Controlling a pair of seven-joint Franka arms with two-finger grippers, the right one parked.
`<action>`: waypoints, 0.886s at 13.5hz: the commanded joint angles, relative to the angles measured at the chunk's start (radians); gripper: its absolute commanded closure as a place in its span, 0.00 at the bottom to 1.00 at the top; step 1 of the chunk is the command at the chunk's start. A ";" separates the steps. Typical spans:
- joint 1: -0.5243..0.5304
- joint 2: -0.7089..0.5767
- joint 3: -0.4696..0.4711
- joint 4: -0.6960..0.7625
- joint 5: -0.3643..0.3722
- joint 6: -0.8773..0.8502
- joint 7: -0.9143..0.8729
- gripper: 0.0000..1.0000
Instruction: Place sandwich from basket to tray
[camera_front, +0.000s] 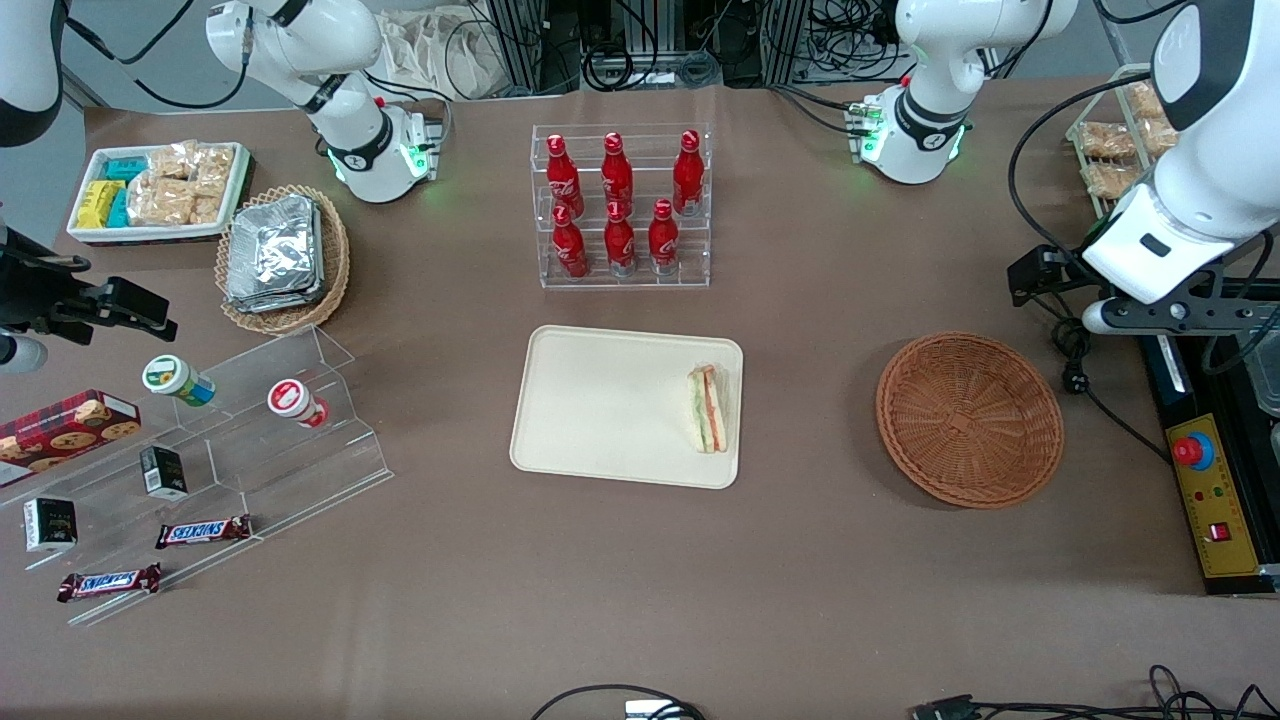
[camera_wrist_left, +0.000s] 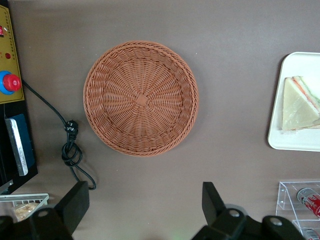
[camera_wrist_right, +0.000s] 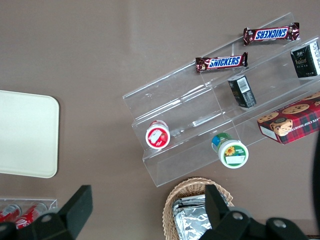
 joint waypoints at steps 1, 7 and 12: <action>-0.005 -0.002 0.007 0.006 -0.012 -0.006 0.001 0.00; -0.004 -0.002 0.009 0.046 -0.012 -0.086 0.000 0.00; -0.005 0.000 0.007 0.049 -0.012 -0.086 0.001 0.00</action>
